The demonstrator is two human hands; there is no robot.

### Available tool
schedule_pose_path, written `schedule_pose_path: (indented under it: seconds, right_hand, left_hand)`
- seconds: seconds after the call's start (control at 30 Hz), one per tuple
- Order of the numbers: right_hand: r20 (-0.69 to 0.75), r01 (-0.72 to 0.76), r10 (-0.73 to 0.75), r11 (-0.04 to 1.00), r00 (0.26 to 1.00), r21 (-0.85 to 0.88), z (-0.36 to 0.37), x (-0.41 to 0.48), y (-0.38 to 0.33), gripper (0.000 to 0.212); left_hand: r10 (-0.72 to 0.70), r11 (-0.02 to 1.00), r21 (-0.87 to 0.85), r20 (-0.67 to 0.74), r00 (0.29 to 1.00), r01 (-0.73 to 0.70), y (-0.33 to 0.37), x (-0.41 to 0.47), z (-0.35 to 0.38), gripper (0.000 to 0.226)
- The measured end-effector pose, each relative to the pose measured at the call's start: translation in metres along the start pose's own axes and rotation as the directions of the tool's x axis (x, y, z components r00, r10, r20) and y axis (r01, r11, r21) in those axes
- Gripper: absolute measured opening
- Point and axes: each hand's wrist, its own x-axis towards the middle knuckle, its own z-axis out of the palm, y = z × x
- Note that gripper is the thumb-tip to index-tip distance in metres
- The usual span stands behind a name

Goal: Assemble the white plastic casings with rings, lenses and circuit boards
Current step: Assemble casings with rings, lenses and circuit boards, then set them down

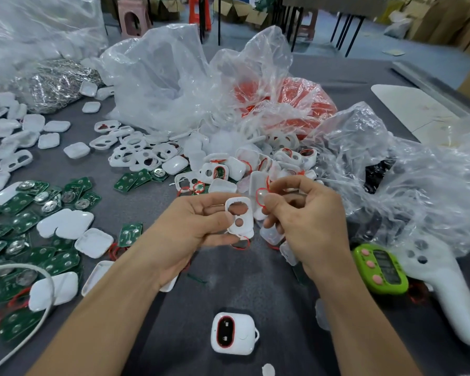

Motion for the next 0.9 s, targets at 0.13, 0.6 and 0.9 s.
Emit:
schedule_pose_path:
  seconds: [0.13, 0.6, 0.9]
  right_hand:
    - [0.003, 0.035, -0.035, 0.999, 0.999, 0.000, 0.001, -0.001, -0.001, 0.008]
    - [0.069, -0.148, 0.141, 0.981, 0.988, 0.128, 0.013, -0.002, 0.001, 0.027]
    - [0.055, -0.170, 0.175, 0.981, 0.983, -0.089, 0.020, -0.003, 0.007, 0.020]
  left_hand:
    - [0.033, 0.997, 0.070, -0.086, 0.996, -0.027, -0.003, -0.001, 0.003, 0.030]
    - [0.433, 0.758, 0.624, -0.264, 0.862, -0.190, -0.008, -0.003, 0.017, 0.063]
    - [0.526, 0.625, 0.756, -0.222, 0.821, -0.196, -0.011, -0.005, 0.024, 0.079]
